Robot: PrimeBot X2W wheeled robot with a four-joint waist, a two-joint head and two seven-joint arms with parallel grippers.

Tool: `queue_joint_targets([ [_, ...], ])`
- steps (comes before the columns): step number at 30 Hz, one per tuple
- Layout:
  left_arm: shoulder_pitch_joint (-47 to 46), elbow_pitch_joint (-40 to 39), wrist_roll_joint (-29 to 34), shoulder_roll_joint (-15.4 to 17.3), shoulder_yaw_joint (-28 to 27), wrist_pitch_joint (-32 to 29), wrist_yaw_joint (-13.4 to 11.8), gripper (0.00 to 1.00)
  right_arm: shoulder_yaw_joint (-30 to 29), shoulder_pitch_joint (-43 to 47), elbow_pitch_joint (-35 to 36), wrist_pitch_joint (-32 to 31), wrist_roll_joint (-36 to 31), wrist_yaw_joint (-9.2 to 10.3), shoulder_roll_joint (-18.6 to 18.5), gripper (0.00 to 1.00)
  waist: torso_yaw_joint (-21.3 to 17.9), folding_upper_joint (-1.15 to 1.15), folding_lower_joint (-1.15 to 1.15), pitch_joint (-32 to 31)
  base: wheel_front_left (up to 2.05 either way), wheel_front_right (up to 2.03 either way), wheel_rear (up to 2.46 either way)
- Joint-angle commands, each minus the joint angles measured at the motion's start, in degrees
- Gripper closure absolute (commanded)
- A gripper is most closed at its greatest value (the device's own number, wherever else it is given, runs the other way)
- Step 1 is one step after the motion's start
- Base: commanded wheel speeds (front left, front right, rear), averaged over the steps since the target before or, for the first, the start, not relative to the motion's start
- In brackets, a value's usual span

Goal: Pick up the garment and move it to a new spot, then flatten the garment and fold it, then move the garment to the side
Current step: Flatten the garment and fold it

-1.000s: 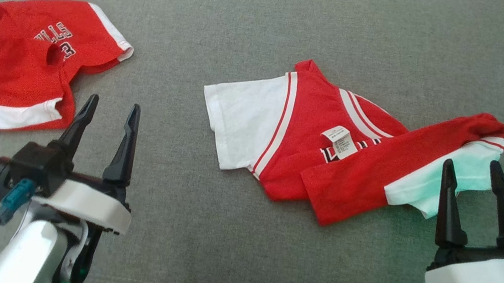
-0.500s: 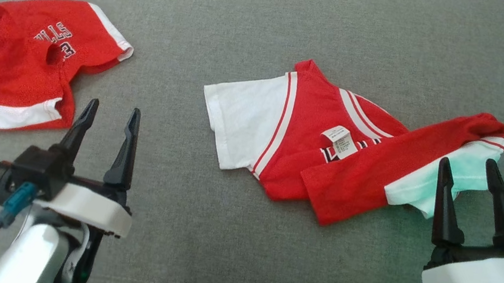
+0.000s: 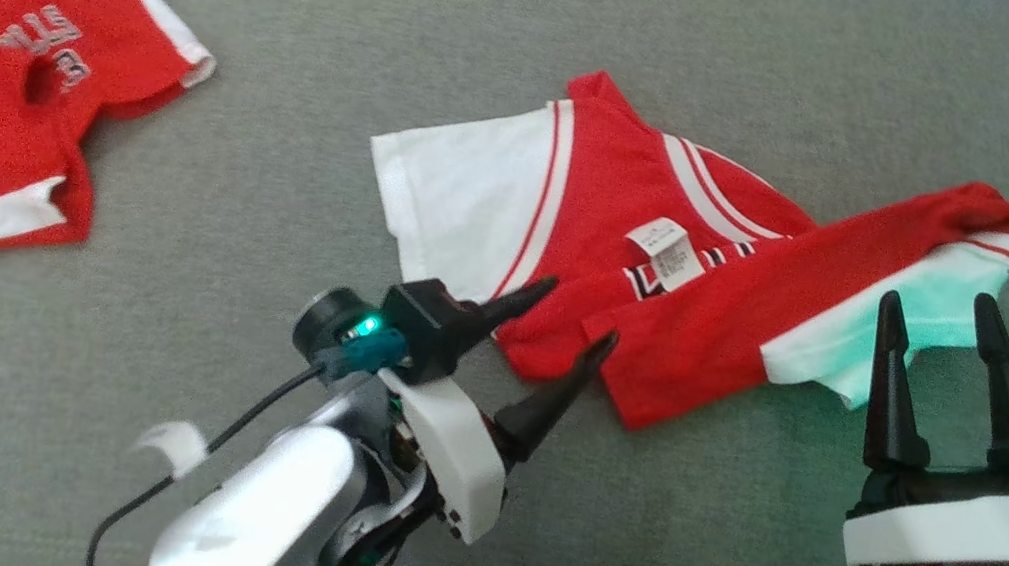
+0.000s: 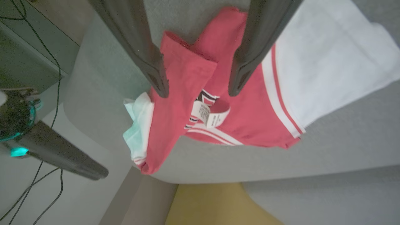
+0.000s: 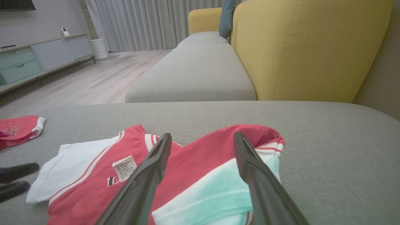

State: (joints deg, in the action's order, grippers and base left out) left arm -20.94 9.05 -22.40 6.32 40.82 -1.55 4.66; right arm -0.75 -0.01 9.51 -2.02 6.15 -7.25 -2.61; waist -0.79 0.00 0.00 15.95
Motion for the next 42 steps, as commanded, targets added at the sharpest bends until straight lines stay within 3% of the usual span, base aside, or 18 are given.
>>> queue_joint_targets([
  [1, -2.08, -0.63, -0.64, -0.07, -1.12, -0.73, 0.36, 0.00, 1.32, -1.62, 1.96, 0.38, 0.50, -0.24, -0.28, 0.00, -1.38, 0.00, 0.00, 1.13, 0.00, 0.00, 0.00],
  [15, -7.46, 11.52, -4.65, -1.86, 0.81, -1.80, 1.88, 0.00, 0.53, -2.27, 1.15, 1.42, 1.70, -0.24, -0.27, 0.00, -5.12, 0.00, 0.00, 3.82, 0.00, 0.00, 0.00],
  [17, -7.91, 11.63, -4.83, -1.87, 1.22, -1.12, 2.05, 1.00, 0.36, -2.31, 1.04, 1.56, 2.01, -0.24, -0.27, 0.00, -5.07, 0.00, 0.00, 3.90, 0.00, 0.00, 0.00],
  [23, -8.70, 9.33, -3.11, -0.03, 1.17, 2.07, 1.31, 1.00, -0.12, -2.38, 0.51, 1.88, 2.70, -0.24, -0.27, 0.00, -4.27, 0.00, 0.00, 3.34, 0.00, 0.00, 0.00],
  [29, -10.70, 1.68, 3.21, 4.73, -2.10, 8.15, -4.99, 1.00, -0.83, -1.95, -0.17, 1.76, 3.29, -0.24, -0.27, 0.00, -3.01, 0.00, 0.00, 1.97, 0.00, 0.00, 0.00],
  [30, -10.70, 1.68, 3.21, 4.73, -2.10, 8.15, -4.99, 1.00, -0.83, -1.95, -0.17, 1.76, 3.29, -0.24, -0.27, 0.00, -3.01, 0.00, 0.00, 1.97, 0.00, 0.00, 0.00],
  [37, -13.19, -9.48, 11.40, 12.58, -6.90, 11.40, -12.23, 1.00, -1.48, -1.28, -0.77, 1.62, 4.32, -0.24, -0.27, 0.00, -1.56, 0.00, 0.00, 0.43, 0.00, 0.00, 0.00],
  [42, -11.13, -17.81, 14.69, 18.75, -8.19, 11.00, -13.45, 1.00, -1.96, -0.93, -0.87, 1.37, 4.93, -0.24, -0.27, 0.00, -0.47, 0.00, 0.00, 0.04, 0.00, 0.00, 0.00],
])
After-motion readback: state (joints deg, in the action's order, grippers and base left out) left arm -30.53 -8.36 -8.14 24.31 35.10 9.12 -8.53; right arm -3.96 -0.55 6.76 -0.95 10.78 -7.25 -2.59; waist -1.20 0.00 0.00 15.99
